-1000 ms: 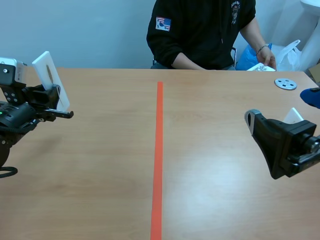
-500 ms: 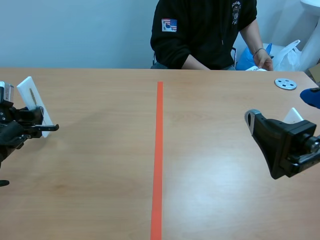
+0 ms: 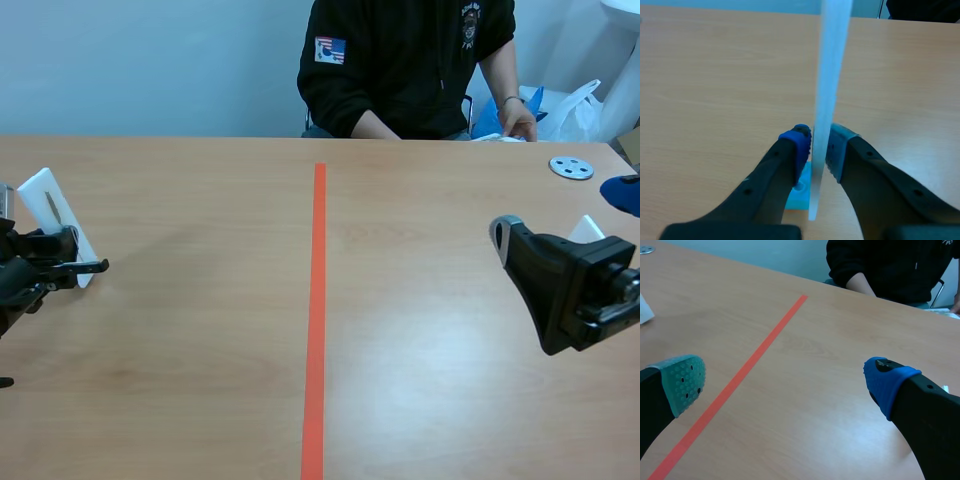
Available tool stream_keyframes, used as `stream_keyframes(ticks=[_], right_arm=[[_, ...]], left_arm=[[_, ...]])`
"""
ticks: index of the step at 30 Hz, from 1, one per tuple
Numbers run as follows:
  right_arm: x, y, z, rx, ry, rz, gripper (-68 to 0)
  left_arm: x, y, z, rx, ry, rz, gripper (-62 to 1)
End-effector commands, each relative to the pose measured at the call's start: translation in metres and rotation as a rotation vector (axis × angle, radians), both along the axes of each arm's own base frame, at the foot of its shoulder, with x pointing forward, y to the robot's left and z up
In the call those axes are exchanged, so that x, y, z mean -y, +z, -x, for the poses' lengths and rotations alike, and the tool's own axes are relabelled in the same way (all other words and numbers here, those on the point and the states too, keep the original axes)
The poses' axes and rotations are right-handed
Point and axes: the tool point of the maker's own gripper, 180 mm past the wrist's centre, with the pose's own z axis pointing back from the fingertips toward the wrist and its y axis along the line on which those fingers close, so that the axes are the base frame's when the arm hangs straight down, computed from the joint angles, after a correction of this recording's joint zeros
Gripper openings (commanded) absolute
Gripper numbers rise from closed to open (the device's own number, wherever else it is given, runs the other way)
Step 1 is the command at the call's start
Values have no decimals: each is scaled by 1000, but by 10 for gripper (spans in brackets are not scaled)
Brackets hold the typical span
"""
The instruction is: Sort the leaf by its shape. The table is split by an orange tape line. A compound leaf with several leaflets goes to the left side, a simple leaf with one blade goes to the right side. Return to the home posture when a red brick is placed on the table.
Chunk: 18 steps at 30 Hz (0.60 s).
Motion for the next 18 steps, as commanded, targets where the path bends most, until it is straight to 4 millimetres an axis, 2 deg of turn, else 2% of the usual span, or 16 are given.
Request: stream_keyframes(ticks=[1,4,6,12,18], right_arm=[[1,8,-3,30,2,-9,4],[1,8,-3,30,2,-9,4],[1,8,-3,30,2,-9,4],[1,8,-3,30,4,-9,4],[1,8,-3,30,4,-9,4]], left_arm=[[3,15,-8,51,-5,9,-417],[2,15,-8,52,-1,14,-366],[2,14,-8,51,-1,13,-305],[0,27,-1,150,13,22,3],[0,34,13,176,-2,97,14]])
